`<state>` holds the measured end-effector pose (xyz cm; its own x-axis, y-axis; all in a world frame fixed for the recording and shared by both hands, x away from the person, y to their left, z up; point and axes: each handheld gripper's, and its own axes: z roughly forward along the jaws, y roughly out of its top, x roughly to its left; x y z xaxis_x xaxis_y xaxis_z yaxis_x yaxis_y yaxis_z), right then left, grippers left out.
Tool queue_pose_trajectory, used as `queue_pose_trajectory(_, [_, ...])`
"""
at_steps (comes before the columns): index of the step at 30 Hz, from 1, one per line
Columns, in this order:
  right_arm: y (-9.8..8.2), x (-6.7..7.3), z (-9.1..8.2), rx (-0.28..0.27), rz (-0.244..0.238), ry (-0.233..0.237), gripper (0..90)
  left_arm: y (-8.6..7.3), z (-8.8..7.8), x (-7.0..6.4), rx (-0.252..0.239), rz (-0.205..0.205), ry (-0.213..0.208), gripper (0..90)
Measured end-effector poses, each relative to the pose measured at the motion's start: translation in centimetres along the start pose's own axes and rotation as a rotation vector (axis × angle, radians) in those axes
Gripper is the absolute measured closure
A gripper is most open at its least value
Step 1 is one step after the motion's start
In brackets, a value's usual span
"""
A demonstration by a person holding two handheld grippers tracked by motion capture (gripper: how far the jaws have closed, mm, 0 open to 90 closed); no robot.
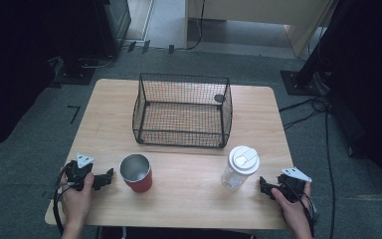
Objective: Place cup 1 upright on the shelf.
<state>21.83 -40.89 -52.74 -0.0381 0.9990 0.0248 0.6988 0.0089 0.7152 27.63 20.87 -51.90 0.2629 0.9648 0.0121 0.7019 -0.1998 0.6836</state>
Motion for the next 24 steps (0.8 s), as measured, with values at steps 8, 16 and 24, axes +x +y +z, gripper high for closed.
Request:
queue_pose_trajectory(8, [0.1,0.0,0.1,0.001,-0.001,0.003,0.4,-0.2,-0.5,0.2,-0.005,0.005,0.033,0.0])
queue_pose_trajectory(16, [0.3,-0.1,0.3,0.003,-0.014,0.016,0.4,-0.4,-1.6,1.0,-0.032,-0.019,0.025,0.0])
queue_pose_trajectory(24, [0.4,0.0,0.4,0.002,-0.015,0.018,0.4,0.4,-3.7,0.8,-0.101,-0.027,-0.007,0.0])
